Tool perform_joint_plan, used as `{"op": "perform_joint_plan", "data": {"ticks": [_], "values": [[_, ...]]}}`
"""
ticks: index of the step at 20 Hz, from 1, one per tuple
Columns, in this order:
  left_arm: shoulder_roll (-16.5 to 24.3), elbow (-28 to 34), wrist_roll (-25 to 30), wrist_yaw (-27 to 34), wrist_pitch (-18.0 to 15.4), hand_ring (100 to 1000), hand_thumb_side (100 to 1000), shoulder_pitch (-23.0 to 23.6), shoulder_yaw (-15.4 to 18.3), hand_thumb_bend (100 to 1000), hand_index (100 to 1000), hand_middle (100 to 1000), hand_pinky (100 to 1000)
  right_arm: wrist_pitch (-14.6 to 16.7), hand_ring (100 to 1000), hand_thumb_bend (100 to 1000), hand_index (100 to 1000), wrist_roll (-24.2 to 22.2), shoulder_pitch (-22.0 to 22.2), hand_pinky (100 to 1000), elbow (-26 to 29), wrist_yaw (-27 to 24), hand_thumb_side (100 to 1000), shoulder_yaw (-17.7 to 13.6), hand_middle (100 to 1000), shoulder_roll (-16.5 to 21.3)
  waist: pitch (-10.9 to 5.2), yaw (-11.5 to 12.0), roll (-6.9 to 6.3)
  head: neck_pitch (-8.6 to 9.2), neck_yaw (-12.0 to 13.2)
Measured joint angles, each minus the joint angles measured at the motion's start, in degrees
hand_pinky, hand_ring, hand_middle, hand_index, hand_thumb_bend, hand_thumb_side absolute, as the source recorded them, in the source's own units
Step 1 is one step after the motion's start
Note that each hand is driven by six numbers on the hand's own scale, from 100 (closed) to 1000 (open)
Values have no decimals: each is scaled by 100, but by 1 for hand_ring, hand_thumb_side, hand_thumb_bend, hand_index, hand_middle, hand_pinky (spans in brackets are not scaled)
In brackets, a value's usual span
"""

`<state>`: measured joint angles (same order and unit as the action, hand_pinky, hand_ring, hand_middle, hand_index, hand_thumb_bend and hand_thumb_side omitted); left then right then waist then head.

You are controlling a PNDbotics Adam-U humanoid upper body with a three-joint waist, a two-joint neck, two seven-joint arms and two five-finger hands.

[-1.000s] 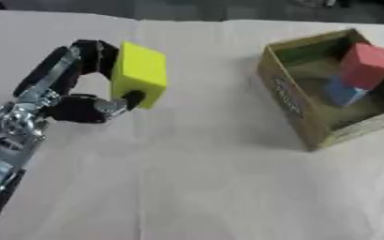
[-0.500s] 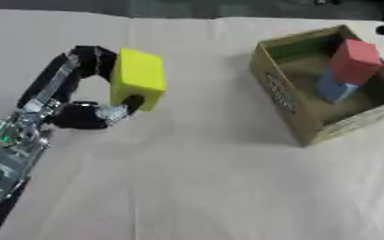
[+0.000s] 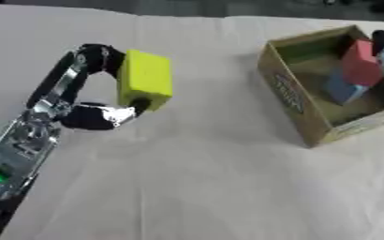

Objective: Pick up the objects with one hand, pass them to the other hand, and then place them into the box on the other side of the table.

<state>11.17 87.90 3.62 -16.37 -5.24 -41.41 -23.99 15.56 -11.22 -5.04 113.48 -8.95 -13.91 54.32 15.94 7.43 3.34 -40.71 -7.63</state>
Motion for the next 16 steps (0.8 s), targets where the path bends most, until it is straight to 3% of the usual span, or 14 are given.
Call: {"op": "perform_joint_plan", "data": {"ticks": [7, 16], "values": [[-1, -48, -5, -52, -65, 524, 190, 8, -22, 100, 482, 442, 589, 354, 897, 100, 904, -509, -737, 965, 23, 436, 127, 709, 899, 358, -69, 7, 20, -51, 10], [-53, -63, -74, -147, -96, 525, 180, 51, -22, 100, 481, 441, 590, 192, 892, 100, 903, -1318, -1532, 969, 27, 623, 170, 1478, 902, 147, -102, 32, 32, -58, -3]]}}
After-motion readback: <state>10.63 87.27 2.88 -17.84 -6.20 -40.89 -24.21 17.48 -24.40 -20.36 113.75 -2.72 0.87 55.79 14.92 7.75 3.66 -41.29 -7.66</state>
